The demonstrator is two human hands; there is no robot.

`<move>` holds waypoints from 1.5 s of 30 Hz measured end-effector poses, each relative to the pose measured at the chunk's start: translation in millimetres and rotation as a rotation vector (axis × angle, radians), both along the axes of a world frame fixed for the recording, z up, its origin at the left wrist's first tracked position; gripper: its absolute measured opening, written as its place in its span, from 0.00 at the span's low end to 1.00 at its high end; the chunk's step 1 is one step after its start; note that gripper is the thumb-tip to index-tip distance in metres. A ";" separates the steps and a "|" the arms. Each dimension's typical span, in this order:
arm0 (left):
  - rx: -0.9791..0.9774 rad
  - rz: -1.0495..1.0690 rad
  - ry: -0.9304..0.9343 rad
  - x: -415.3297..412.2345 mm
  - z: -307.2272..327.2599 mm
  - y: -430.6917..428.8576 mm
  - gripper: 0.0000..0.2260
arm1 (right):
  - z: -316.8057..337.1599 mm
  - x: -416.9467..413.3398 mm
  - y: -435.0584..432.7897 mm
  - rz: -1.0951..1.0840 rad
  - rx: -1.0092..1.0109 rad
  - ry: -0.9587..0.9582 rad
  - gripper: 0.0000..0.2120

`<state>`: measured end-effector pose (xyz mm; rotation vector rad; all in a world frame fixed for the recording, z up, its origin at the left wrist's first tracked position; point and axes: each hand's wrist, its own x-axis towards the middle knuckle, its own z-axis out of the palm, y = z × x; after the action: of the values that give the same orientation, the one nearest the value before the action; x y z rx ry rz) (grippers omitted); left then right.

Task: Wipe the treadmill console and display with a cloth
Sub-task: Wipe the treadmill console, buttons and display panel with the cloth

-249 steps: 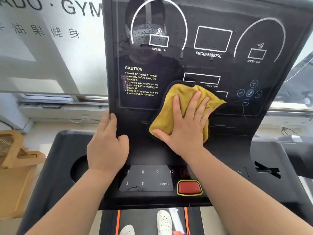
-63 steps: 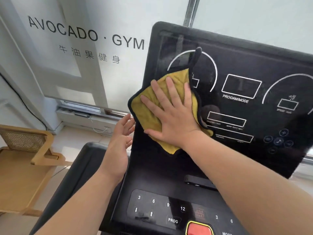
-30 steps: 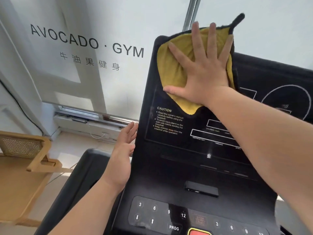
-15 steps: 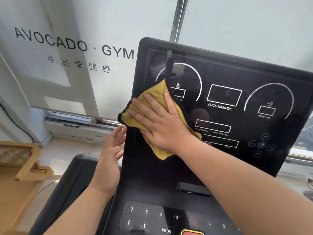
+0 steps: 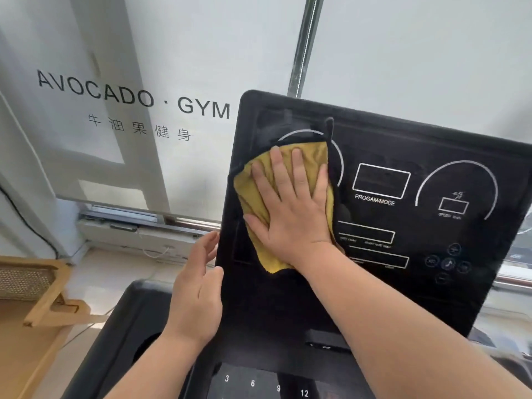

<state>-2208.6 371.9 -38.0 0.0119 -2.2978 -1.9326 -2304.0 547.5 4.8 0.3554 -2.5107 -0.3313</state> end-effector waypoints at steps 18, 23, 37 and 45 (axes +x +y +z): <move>-0.605 0.069 0.101 -24.9 7.9 40.4 0.42 | 36.4 -5.7 38.6 -0.229 -0.219 0.076 0.49; -0.640 0.095 0.096 -24.6 0.4 48.7 0.45 | -42.1 48.8 88.7 -0.113 -0.068 0.017 0.46; -0.640 0.072 0.029 -13.9 3.5 56.1 0.46 | 37.3 8.0 91.2 -0.396 -0.347 0.098 0.50; -0.602 0.115 0.063 -16.2 2.0 50.0 0.43 | -29.9 49.6 121.7 -0.112 -0.048 0.048 0.45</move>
<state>-2224.7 421.9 -36.0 0.0190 -2.6642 -1.1108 -2254.4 669.2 -25.0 0.1858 -2.4919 -0.3188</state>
